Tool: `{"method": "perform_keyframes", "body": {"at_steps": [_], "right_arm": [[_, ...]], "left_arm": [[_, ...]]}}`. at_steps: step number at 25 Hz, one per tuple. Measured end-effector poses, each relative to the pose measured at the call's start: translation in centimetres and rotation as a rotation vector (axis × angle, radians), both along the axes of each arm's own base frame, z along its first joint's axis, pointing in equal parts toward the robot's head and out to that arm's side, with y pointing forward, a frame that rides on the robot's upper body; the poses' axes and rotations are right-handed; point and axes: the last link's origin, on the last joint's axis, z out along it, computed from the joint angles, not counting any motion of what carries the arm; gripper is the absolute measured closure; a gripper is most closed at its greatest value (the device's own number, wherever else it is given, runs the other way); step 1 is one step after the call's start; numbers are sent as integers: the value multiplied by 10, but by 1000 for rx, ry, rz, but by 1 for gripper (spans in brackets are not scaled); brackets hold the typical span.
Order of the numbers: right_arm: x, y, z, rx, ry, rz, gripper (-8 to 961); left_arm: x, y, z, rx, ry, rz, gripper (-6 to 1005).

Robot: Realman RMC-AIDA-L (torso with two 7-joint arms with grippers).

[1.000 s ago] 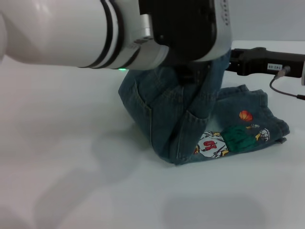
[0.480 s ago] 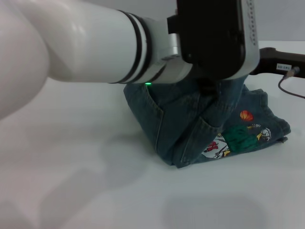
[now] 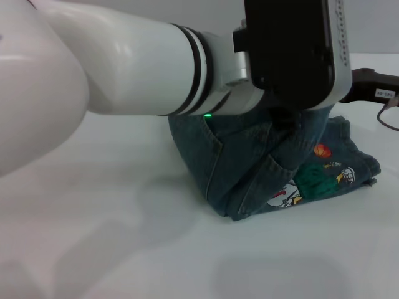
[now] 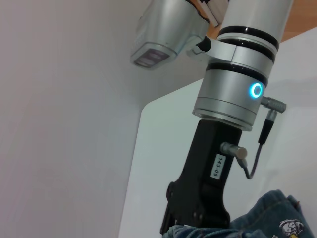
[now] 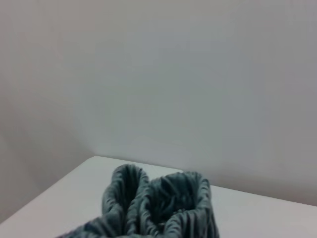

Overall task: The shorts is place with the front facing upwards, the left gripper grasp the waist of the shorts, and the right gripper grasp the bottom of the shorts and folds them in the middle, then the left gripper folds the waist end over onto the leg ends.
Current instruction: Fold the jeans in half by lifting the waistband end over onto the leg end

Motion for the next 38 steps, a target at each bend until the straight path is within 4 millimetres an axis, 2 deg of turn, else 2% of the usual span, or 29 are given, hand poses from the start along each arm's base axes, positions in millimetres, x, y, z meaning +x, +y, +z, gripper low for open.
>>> {"method": "perform_keyframes", "body": {"at_steps": [7, 18, 25, 35, 38], "right_arm": [[9, -1, 8, 22, -5, -24, 505], [17, -5, 10, 26, -10, -41, 505], [19, -6, 12, 27, -14, -45, 505], [23, -7, 14, 31, -16, -54, 504], [23, -8, 14, 32, -16, -56, 504]], "left_arm": [[0, -2, -8, -12, -20, 2, 794], [-2, -1, -28, -30, -56, 37, 779], [2, 2, -27, -16, -115, 70, 770], [-3, 7, -26, 5, -143, 88, 756], [-3, 7, -26, 5, -142, 88, 533]]}}
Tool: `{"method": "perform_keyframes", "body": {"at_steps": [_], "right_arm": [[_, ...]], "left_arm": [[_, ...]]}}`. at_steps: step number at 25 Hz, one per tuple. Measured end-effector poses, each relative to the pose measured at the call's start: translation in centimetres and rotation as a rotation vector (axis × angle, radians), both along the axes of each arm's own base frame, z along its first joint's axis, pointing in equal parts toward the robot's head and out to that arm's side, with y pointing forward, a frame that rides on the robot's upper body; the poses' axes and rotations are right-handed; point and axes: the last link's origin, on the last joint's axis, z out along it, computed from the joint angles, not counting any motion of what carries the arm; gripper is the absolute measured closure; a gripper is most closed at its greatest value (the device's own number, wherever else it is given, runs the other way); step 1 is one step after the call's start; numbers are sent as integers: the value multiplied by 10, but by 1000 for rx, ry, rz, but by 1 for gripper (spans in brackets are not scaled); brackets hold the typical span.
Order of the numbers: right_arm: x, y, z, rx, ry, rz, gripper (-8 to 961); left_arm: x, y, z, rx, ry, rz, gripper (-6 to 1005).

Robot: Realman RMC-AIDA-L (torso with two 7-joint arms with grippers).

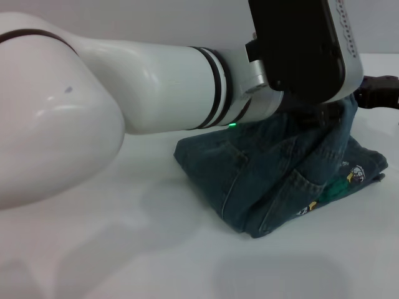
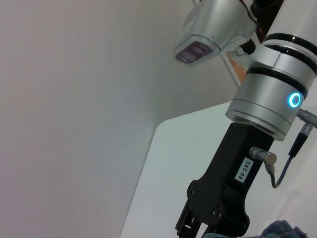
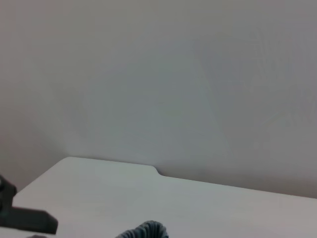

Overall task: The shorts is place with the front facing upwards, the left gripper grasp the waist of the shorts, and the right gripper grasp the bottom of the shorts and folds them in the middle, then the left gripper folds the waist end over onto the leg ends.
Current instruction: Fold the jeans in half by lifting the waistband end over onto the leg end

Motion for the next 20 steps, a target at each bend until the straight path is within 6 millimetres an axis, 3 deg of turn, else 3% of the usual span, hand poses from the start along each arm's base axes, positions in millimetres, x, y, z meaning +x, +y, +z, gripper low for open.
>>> {"method": "perform_keyframes", "body": {"at_steps": [5, 11, 20], "right_arm": [[1, 0, 2, 8, 4, -3, 504], [4, 0, 7, 32, 11, -16, 504], [10, -3, 14, 62, 13, -34, 504]], "left_arm": [[0, 0, 0, -1, 3, 0, 320], [-1, 1, 1, 1, 2, 4, 152], [-2, 3, 2, 7, 0, 11, 152]]}}
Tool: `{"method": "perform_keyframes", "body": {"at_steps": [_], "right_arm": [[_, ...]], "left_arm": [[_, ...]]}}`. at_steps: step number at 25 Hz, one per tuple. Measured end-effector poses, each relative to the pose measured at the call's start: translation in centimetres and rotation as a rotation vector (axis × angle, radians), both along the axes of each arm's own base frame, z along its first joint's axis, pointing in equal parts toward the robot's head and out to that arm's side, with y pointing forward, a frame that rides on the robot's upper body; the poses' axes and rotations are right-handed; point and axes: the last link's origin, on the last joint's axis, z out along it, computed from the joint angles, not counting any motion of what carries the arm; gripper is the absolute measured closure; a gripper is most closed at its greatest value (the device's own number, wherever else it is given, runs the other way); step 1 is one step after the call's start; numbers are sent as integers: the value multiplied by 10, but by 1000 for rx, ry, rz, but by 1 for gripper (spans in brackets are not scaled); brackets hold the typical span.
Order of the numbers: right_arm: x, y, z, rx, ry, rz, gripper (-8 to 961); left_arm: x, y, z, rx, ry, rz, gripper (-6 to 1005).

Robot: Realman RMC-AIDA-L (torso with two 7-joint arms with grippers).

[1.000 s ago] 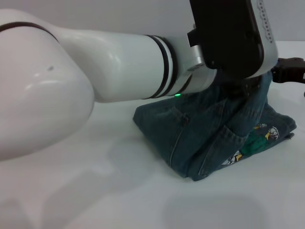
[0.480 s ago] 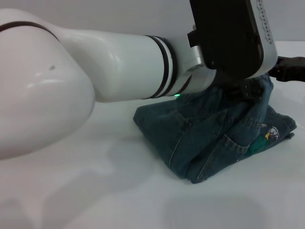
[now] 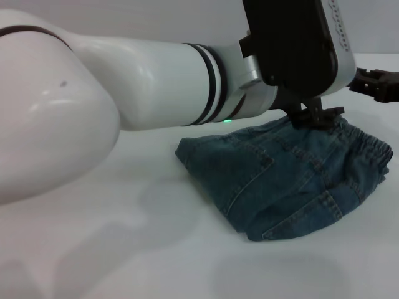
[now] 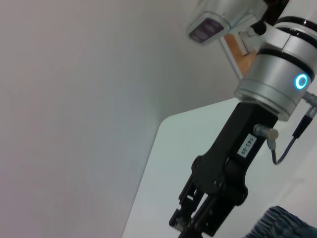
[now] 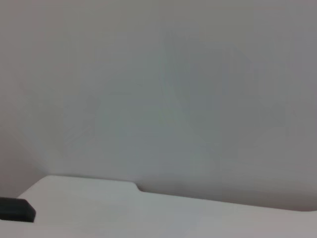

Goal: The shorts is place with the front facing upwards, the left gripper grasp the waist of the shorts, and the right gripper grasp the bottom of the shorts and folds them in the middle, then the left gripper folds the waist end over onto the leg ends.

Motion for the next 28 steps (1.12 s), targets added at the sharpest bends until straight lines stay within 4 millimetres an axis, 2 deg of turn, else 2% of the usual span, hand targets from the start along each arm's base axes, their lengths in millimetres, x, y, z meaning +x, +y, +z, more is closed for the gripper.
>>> {"method": "perform_keyframes", "body": {"at_steps": [8, 10, 13, 14, 16, 18, 21, 24, 28], "right_arm": [[12, -6, 13, 65, 0, -22, 504], [18, -10, 18, 99, 1, -33, 504], [32, -19, 27, 170, -1, -57, 504], [38, -23, 31, 199, -3, -66, 504], [49, -31, 39, 266, -8, -77, 504], [59, -42, 48, 361, -17, -72, 504], [72, -59, 57, 498, -14, -56, 504], [88, -81, 64, 678, -14, -46, 504], [98, -94, 66, 782, -38, -58, 504]], "left_arm": [[-6, 11, 12, 44, -49, 49, 152], [-14, 22, 28, 107, -153, 114, 152], [-20, 28, 39, 153, -226, 147, 152], [-31, 35, 54, 217, -336, 188, 152], [-44, 40, 68, 281, -451, 227, 152], [-48, 42, 73, 304, -490, 238, 152], [-84, 50, 93, 449, -676, 316, 152], [-110, 52, 102, 568, -789, 354, 152], [-146, 48, 108, 707, -954, 386, 152]]}}
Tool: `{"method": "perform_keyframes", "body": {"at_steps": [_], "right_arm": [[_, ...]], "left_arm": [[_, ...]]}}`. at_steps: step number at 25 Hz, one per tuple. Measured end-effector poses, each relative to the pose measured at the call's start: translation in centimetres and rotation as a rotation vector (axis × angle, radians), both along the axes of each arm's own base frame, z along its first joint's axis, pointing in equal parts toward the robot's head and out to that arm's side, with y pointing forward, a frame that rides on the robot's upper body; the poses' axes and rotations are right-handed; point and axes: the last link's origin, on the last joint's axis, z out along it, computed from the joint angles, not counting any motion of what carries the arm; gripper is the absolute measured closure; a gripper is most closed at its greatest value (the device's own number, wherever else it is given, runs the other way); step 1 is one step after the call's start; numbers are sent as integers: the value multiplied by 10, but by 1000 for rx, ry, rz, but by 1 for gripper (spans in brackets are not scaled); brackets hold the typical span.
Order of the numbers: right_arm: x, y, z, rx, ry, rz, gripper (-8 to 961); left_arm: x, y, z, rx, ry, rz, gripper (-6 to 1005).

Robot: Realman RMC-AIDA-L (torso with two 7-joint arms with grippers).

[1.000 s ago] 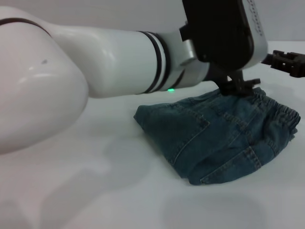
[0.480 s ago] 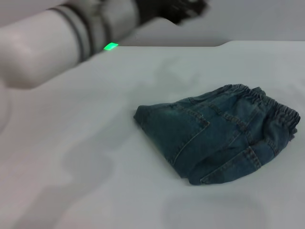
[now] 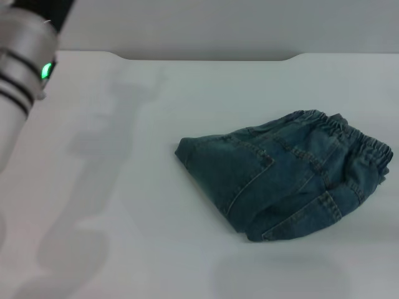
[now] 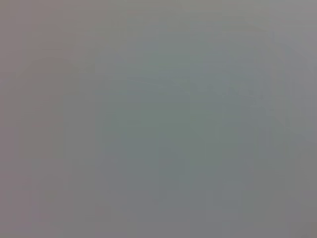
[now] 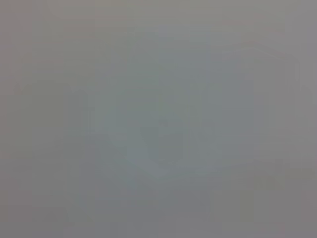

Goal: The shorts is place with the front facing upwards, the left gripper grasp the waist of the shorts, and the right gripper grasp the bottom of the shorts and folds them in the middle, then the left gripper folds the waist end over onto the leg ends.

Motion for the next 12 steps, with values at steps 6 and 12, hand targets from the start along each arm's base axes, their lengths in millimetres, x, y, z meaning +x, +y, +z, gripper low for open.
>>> {"method": "perform_keyframes", "body": {"at_steps": [6, 12], "right_arm": [[10, -16, -4, 174, -39, -25, 504], [11, -25, -5, 333, -65, -36, 504]], "left_arm": [[-55, -13, -7, 158, -75, 15, 152], [-86, -31, -14, 263, -60, 30, 152]]}}
